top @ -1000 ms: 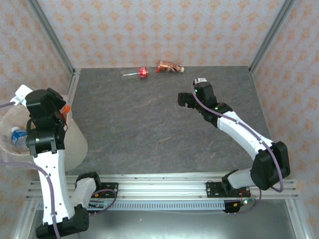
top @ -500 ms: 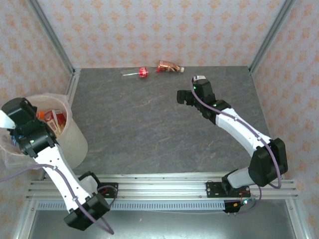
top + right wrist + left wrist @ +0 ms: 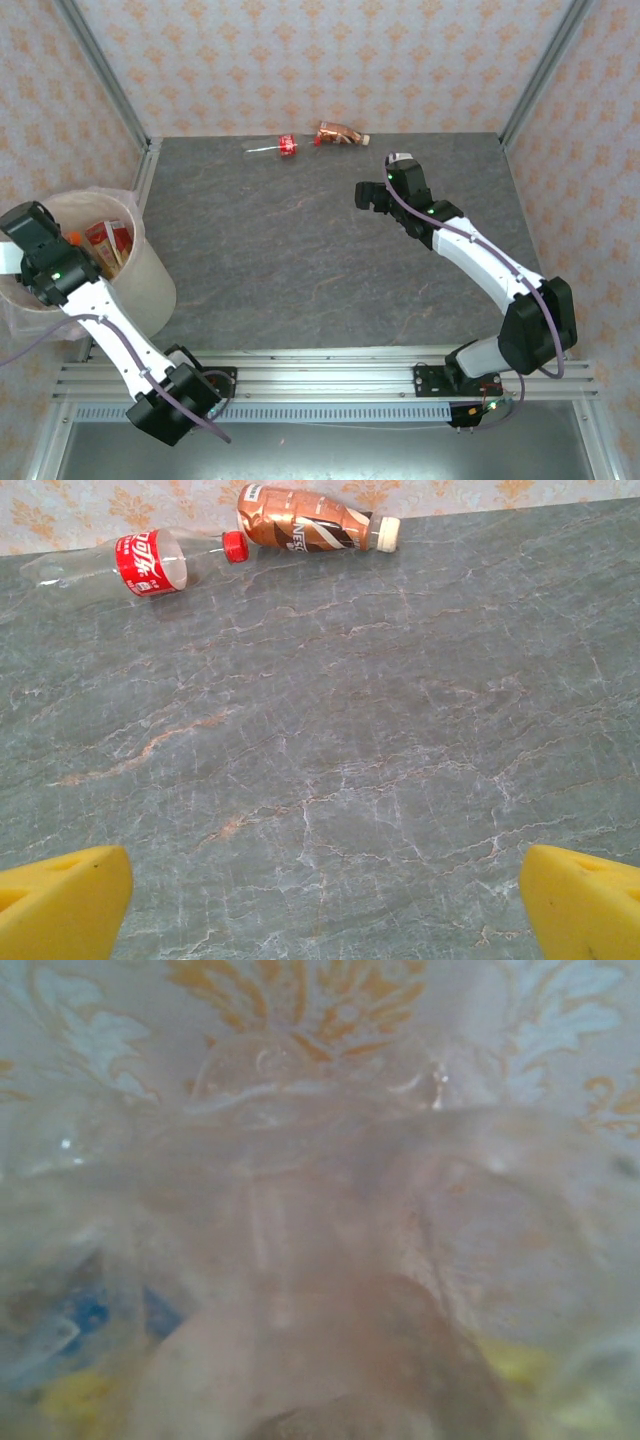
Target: Put the plastic bottles in the bin
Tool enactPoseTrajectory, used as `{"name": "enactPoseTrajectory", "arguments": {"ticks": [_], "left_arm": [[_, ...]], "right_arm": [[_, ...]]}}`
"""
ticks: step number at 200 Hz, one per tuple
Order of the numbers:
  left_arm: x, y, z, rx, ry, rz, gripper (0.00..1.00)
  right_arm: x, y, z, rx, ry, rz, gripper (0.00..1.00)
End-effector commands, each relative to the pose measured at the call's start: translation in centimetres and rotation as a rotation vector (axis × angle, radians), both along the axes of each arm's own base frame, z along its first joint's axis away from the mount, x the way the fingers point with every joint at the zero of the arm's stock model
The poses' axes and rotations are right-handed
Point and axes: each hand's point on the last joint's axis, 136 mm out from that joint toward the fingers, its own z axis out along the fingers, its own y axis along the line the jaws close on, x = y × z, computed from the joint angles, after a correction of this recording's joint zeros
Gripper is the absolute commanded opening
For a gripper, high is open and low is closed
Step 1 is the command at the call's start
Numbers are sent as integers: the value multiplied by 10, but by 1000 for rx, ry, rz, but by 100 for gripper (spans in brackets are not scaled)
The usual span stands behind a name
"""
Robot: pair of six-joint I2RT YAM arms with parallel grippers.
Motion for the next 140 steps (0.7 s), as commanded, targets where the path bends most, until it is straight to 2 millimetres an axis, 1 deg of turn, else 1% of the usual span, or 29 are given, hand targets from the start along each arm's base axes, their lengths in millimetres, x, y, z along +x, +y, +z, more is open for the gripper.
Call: {"name": "enactPoseTrajectory", "arguments": {"ticks": [1, 36, 67, 84, 103, 126, 140], "left_arm": [[-11, 2, 10, -10, 58, 39, 71], [-4, -1, 25, 10, 46, -9, 80], [4, -9, 40, 42, 27, -60, 82], [12, -15, 48, 60, 26, -94, 83], [27, -21, 54, 64, 1, -154, 84], [47, -31, 58, 59, -18, -234, 85], [52, -38, 58, 55, -11, -246, 86]], "right_arm": [[2, 2, 1, 12, 6, -17, 99], [3, 2, -1, 16, 12, -22, 99], [2, 2, -4, 21, 20, -25, 99], [2, 1, -4, 18, 21, -27, 99], [2, 1, -5, 15, 22, -27, 99], [2, 1, -5, 16, 22, -27, 99], [1, 1, -5, 18, 24, -28, 99]]}}
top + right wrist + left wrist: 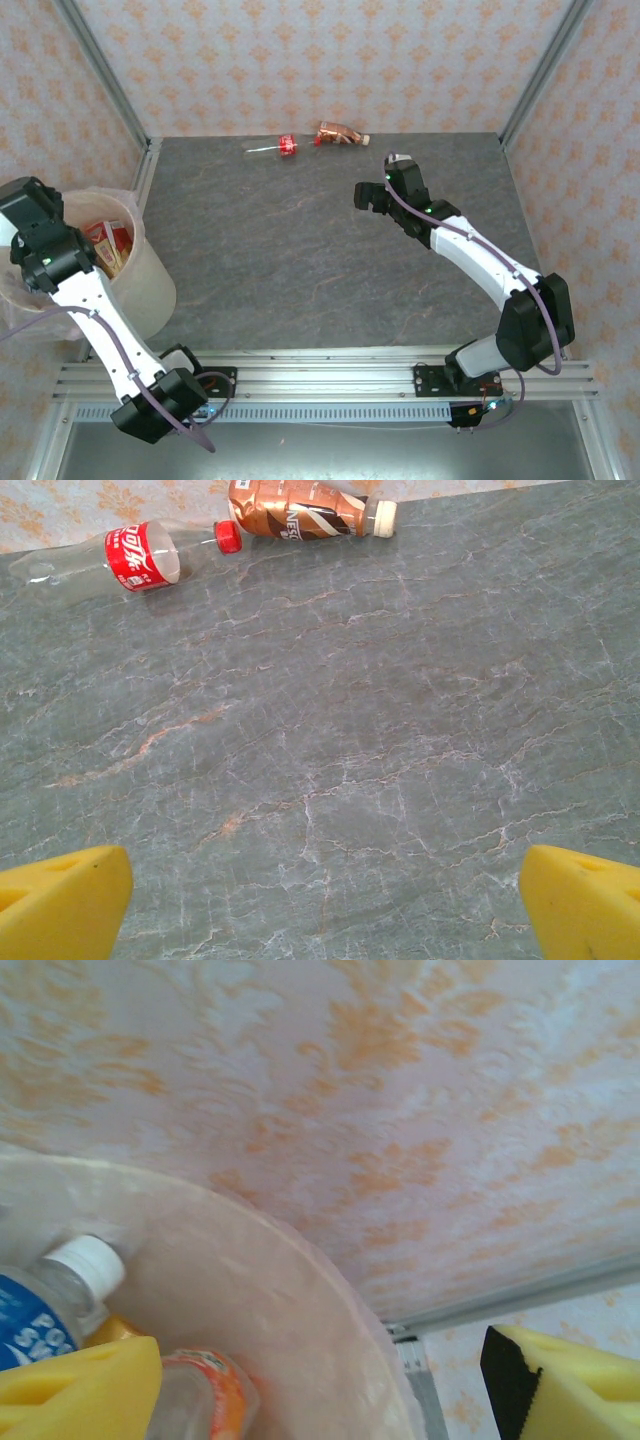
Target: Put the plastic bottles in the bin
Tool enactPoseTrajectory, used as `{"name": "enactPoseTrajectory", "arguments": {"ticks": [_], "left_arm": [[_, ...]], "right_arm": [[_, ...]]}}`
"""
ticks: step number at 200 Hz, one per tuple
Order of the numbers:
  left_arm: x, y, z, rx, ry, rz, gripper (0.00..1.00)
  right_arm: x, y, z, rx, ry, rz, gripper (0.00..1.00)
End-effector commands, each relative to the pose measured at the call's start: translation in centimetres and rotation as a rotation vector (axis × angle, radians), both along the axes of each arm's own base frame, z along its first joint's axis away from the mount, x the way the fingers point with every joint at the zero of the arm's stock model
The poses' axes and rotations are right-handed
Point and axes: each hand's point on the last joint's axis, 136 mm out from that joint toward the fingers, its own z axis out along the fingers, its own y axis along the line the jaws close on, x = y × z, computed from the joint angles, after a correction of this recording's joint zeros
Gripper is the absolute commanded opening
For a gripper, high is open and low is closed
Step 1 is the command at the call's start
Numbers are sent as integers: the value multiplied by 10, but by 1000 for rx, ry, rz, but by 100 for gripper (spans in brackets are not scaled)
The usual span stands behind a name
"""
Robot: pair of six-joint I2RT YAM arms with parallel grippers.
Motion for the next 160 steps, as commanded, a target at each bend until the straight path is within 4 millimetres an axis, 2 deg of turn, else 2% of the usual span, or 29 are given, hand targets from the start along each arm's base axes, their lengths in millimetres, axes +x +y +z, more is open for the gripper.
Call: {"name": "enactPoseTrajectory", "arguments": {"ticks": [1, 23, 49, 57, 68, 104, 123, 142, 160], "left_arm": [[12, -13, 9, 7, 4, -58, 86], [17, -25, 6, -13, -10, -80, 87], [35, -56, 23, 57, 14, -182, 88], [44, -69, 28, 77, 22, -228, 90], [59, -88, 33, 92, 7, -306, 99], [108, -166, 57, 195, -15, -557, 100], [137, -218, 64, 256, 12, -707, 100], [169, -271, 53, 273, 46, -875, 100], [196, -318, 30, 240, 63, -1041, 100]], "right_arm": [[0, 0, 1, 2, 3, -12, 99], [-1, -1, 0, 2, 6, -18, 99], [-1, 0, 1, 9, 2, -7, 99], [-2, 3, 3, 19, -7, 5, 99], [-2, 6, 7, 39, -23, 17, 99], [-3, 11, 18, 115, -79, 26, 99], [-2, 12, 18, 151, -66, 20, 99], [5, 11, 17, 217, -40, 17, 99], [18, 11, 15, 291, -8, 29, 99]]}}
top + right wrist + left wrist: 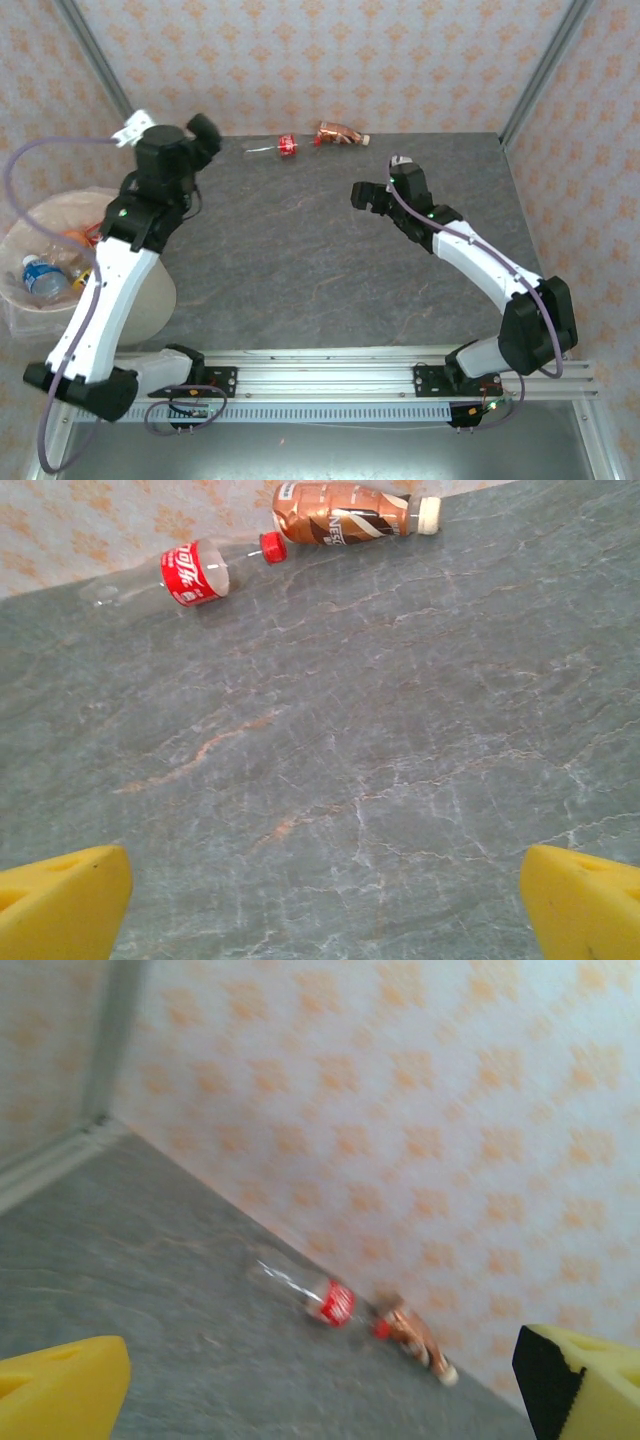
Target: Put the plastic bottles in the bin
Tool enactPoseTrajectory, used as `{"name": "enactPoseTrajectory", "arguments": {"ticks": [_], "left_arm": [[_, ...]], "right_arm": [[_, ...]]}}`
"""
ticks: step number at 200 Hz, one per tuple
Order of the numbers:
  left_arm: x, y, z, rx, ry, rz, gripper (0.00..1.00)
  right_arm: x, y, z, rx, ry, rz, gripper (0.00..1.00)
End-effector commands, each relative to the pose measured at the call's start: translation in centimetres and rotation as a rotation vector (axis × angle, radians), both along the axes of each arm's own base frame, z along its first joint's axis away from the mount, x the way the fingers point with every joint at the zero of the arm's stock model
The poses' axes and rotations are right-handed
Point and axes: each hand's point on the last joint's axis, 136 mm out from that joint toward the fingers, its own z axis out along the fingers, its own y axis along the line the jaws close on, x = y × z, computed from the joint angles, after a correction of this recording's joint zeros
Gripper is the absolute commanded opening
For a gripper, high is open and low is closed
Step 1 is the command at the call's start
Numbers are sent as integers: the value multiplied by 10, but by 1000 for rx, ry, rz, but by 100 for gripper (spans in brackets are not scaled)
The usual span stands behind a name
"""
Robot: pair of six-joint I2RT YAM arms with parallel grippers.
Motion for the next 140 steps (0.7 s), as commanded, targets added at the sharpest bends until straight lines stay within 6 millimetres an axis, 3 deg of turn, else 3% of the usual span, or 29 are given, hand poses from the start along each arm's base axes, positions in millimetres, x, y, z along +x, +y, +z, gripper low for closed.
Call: {"name": "enactPoseTrajectory", "arguments": {"ticks": [1, 24, 46, 105, 140], "left_arm": [[30, -45, -17, 37, 33, -150, 100], [51, -82, -52, -4, 97, -267, 100], [62, -93, -78, -33, 142, -287, 100], [84, -95, -119, -6, 230, -245, 100], [87, -97, -132, -3, 256, -248, 100]], "right_arm": [[19, 1, 14, 139, 2, 4, 99], [48, -1, 5, 180, 75, 14, 99], [80, 0, -7, 226, 128, 3, 99], [167, 5, -22, 333, 102, -64, 99], [219, 2, -30, 336, 3, -111, 99]]}}
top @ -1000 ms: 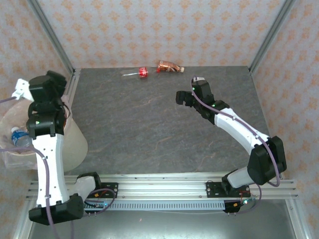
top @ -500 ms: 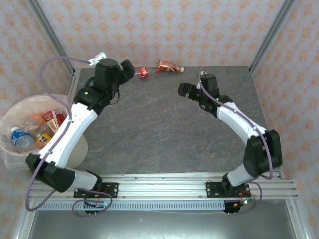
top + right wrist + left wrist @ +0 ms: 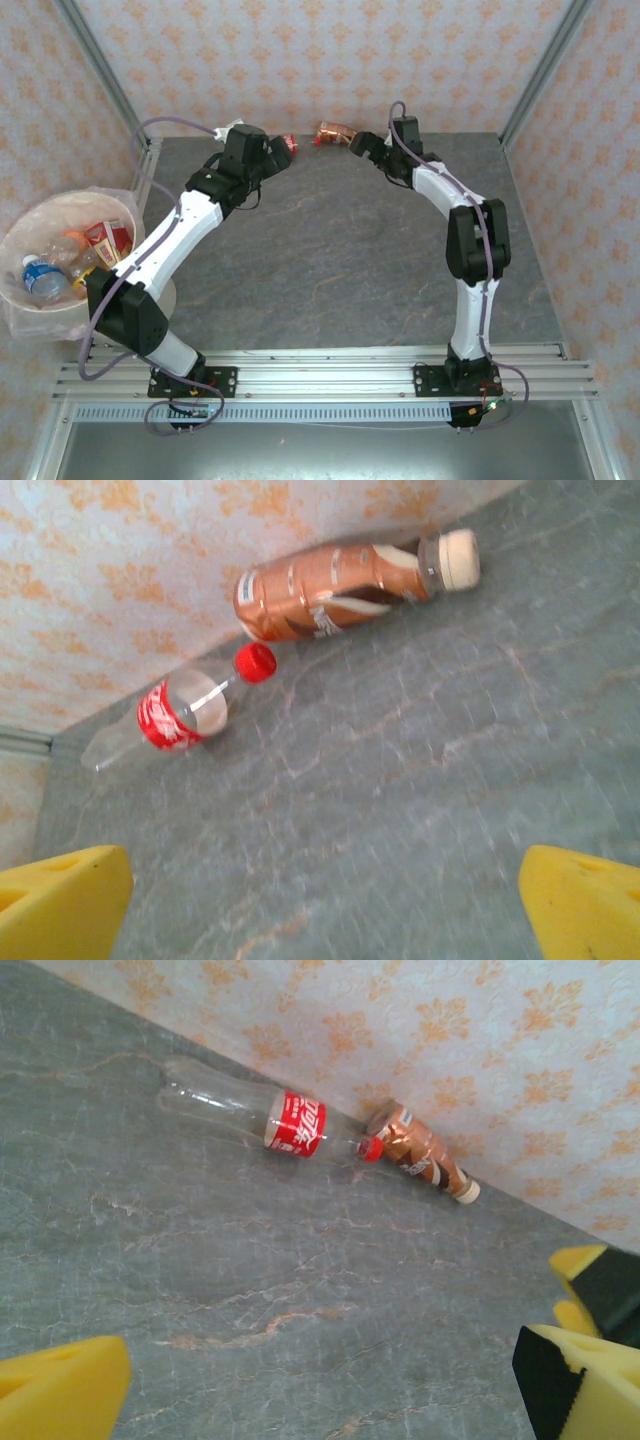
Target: Put the plastic bottles in the bin
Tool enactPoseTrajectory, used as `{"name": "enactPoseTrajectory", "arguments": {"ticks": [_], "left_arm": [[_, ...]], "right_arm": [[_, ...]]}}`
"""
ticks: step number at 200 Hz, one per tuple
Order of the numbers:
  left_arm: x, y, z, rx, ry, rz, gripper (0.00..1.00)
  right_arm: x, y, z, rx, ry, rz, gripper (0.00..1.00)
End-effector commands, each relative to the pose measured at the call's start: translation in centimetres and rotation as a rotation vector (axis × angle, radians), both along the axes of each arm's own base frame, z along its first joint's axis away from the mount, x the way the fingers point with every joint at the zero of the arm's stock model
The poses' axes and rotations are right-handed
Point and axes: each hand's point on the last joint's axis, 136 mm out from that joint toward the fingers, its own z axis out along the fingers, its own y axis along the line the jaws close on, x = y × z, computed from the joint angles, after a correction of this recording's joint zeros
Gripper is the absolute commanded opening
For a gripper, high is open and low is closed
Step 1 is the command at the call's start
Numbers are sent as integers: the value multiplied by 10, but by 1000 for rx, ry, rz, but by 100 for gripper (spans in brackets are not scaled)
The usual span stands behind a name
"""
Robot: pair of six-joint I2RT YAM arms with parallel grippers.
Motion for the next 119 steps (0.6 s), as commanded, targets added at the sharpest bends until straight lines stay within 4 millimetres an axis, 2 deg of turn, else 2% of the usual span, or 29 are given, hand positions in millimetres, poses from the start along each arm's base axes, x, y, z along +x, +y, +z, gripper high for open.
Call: {"name": "enactPoseTrajectory", "arguments": {"ticks": [1, 24, 29, 37, 45, 47, 48, 60, 61, 62, 71, 88, 89, 90, 91, 99, 100, 101, 103, 106, 107, 119], "left_arm": [[4, -1, 5, -7, -26, 14, 100], [-1, 4, 0, 6, -17, 25, 100], [-3, 5, -2, 9, -14, 27, 100], [-5, 7, -5, 11, -10, 30, 100], [-6, 7, -11, 14, 0, 26, 100], [-6, 7, -13, 15, 3, 26, 100], [-7, 6, -13, 16, 4, 25, 100], [-7, 6, -25, 23, 29, 23, 100], [-7, 6, -26, 25, 32, 22, 100], [-7, 6, -27, 25, 33, 22, 100], [-5, 5, -34, 27, 49, 18, 100], [5, 3, -46, 33, 55, 12, 100], [6, 2, -47, 34, 56, 12, 100], [7, 2, -48, 35, 55, 12, 100], [8, 2, -48, 35, 52, 12, 100], [18, 2, -54, 36, 43, 15, 100], [19, 2, -54, 36, 42, 16, 100], [20, 2, -55, 35, 41, 16, 100], [23, 2, -56, 32, 37, 16, 100], [28, 1, -58, 27, 35, 17, 100], [29, 1, -59, 24, 33, 17, 100], [48, -4, -66, -14, 30, 8, 100]], "right_arm": [[40, -6, 15, 28, -114, -60, 99], [70, -4, 10, 25, -168, -68, 99], [76, -2, 14, 25, -188, -65, 99], [84, -1, 8, 16, -196, -65, 99], [93, 1, 10, 12, -218, -59, 99], [94, 1, 5, 8, -213, -58, 99], [95, 2, 11, 11, -226, -57, 99], [107, 3, 6, 0, -243, -55, 99], [107, 3, 1, -2, -235, -54, 99], [109, 3, 8, 0, -248, -54, 99], [117, 4, 3, -5, -251, -54, 99], [129, 10, 4, 8, -263, -15, 99], [129, 9, -5, 3, -247, -13, 99], [130, 10, 8, 10, -271, -3, 99], [131, 11, 7, 10, -271, 5, 99], [134, 14, 7, 11, -270, 45, 99], [134, 14, -3, 7, -250, 46, 99], [134, 13, 5, 10, -265, 45, 99], [135, 13, 8, 11, -272, 47, 99], [137, 13, 6, 13, -270, 49, 99], [137, 14, -4, 13, -253, 52, 99], [142, 9, -1, 55, -270, 54, 99]]}}
